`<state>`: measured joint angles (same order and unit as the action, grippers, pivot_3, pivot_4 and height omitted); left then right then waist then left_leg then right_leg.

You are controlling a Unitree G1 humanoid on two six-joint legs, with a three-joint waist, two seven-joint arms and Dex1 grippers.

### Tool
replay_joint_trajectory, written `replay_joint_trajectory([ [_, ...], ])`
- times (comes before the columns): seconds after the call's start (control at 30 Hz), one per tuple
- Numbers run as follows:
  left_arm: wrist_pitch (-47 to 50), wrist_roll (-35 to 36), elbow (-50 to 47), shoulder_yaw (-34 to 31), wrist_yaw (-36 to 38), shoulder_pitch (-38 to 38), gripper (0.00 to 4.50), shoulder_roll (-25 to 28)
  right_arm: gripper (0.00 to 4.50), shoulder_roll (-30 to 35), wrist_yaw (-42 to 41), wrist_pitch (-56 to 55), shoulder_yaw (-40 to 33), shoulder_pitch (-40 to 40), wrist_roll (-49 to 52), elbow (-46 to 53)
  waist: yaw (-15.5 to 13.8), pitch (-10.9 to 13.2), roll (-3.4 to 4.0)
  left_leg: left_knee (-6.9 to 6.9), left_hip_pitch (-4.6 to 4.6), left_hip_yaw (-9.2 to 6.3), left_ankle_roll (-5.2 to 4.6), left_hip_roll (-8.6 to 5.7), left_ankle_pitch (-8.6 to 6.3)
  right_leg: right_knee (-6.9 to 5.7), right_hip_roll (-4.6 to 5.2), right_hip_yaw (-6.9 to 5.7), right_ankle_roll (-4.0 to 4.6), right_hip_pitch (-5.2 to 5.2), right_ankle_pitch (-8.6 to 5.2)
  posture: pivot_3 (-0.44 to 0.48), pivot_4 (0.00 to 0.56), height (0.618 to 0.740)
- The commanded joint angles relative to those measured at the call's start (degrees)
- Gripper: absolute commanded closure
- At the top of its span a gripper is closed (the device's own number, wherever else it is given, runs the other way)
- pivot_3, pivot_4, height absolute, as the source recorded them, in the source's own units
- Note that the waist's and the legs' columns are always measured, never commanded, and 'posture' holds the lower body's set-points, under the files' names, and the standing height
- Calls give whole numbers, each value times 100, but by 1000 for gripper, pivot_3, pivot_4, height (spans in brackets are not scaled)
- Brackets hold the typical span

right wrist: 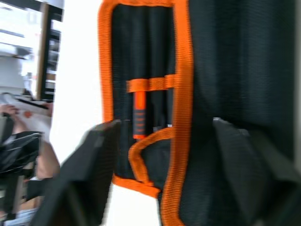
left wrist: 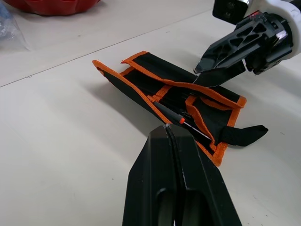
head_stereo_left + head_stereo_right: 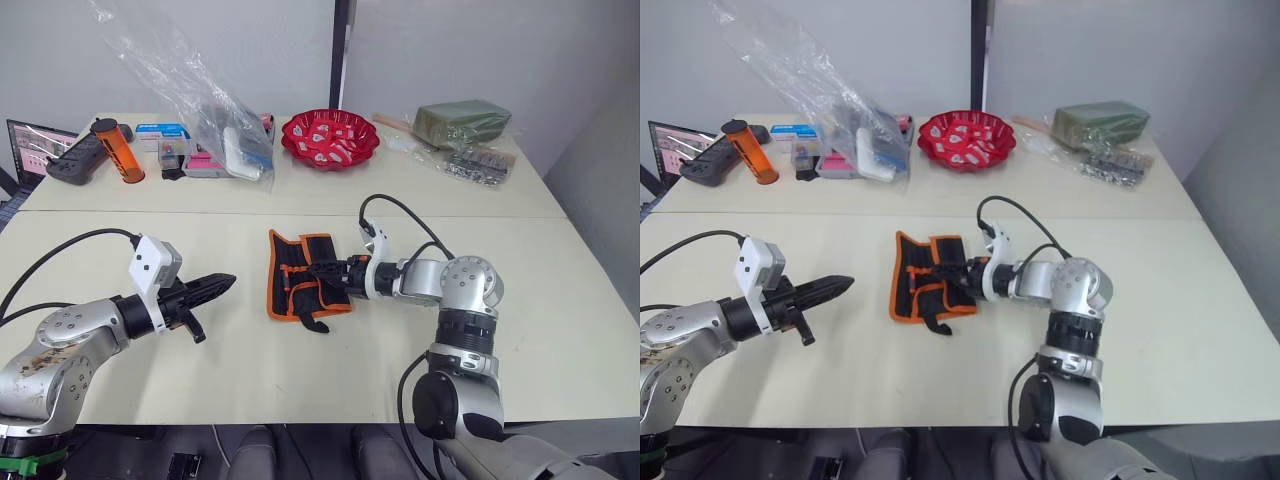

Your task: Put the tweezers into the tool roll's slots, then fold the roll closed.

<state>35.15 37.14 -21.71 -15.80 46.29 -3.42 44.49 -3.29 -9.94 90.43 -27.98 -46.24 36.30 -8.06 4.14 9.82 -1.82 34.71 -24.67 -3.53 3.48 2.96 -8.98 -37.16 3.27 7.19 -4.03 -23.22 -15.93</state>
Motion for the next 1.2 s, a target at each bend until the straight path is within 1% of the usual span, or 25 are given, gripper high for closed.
replay_joint_trajectory([
  [0.03,-125,-12,-129,-40,64,-47,4500,27,55,15,-129,1,-423,-69,252,9,-3,0,0,0,0,0,0,0,0,0,0,0,0,1,0,0,150,740],
  [0.17,-103,3,-112,-50,102,-67,4500,48,55,25,-267,-2,-953,-209,581,39,-12,0,1,1,-2,0,0,-1,0,1,0,-1,0,1,0,0,150,740],
  [0.27,-101,-6,-77,-54,145,-85,4500,70,55,337,-664,-126,-664,-81,790,340,-2,2,3,-1,-2,0,0,0,0,0,0,-1,0,-2,0,0,150,740],
  [0.3,-100,-13,-54,-46,162,-105,4500,78,287,465,-851,-200,-516,-9,872,460,0,2,3,-2,-3,0,0,0,0,1,0,0,0,-3,0,0,150,740],
  [0.37,-103,-27,-5,-22,195,-153,4500,93,906,707,-1240,-537,-148,172,928,680,0,2,3,-3,-3,0,0,0,0,1,0,0,-1,-3,-1,0,150,740],
  [0.4,-102,-34,21,-10,209,-182,4500,97,1286,845,-1423,-672,80,272,936,767,3,2,3,-3,-3,0,0,0,0,2,0,0,-2,-3,-2,0,150,740],
  [0.43,-103,-44,44,9,222,-214,4500,99,1567,1021,-1651,-898,404,425,872,873,4,2,3,-3,-3,0,0,0,0,2,0,0,-3,-2,-2,0,150,740],
  [0.47,-102,-54,64,29,232,-246,4500,98,1951,1202,-1826,-1109,741,580,756,927,5,2,3,-3,-2,0,0,0,0,3,0,0,-3,-2,-2,0,150,740],
  [0.53,-102,-69,99,64,249,-303,4500,99,2616,1615,-2266,-1817,1579,953,374,1080,5,2,2,-3,-2,0,0,0,0,4,0,0,-3,-1,-2,0,150,740],
  [0.6,-105,-82,124,79,266,-337,4500,102,3294,1848,-2744,-2839,2149,1293,-10,1179,0,2,2,-2,-2,0,0,-1,0,4,0,0,-31,-2,-19,0,150,740],
  [0.7,-106,-115,136,84,300,-351,4500,107,4309,2202,-3434,-4043,2821,1649,-531,1095,2,2,2,-2,-2,0,0,-1,0,4,0,1,-41,-2,-25,0,150,740],
  [0.73,-105,-122,137,85,308,-350,4500,111,4446,2280,-3653,-4246,2942,1709,-580,975,2,2,2,-1,-3,1,0,-1,0,4,0,2,-41,-2,-25,0,150,740],
  [0.83,-90,-130,123,89,325,-343,4500,118,4446,2354,-4099,-4535,3088,1782,-532,704,-2,2,2,1,-2,1,0,0,0,3,0,1,-42,-1,-25,0,150,740],
  [1.0,-80,-129,111,95,340,-342,4500,105,4446,2305,-4343,-5061,3396,1774,-833,272,-14,2,2,3,0,0,1,-1,0,3,0,1,-39,2,-23,0,150,740],
  [1.1,-59,-109,104,105,331,-335,4500,76,4446,2336,-4273,-5379,3749,1793,-1292,-15,-15,2,2,4,0,0,1,-1,0,3,0,1,-36,2,-21,0,150,740],
  [1.2,-11,-39,101,70,296,-311,4500,19,4446,2287,-4055,-5577,3856,1795,-1594,-291,-14,0,-2,5,7,0,1,-1,0,3,0,1,-36,10,-21,0,150,740],
])
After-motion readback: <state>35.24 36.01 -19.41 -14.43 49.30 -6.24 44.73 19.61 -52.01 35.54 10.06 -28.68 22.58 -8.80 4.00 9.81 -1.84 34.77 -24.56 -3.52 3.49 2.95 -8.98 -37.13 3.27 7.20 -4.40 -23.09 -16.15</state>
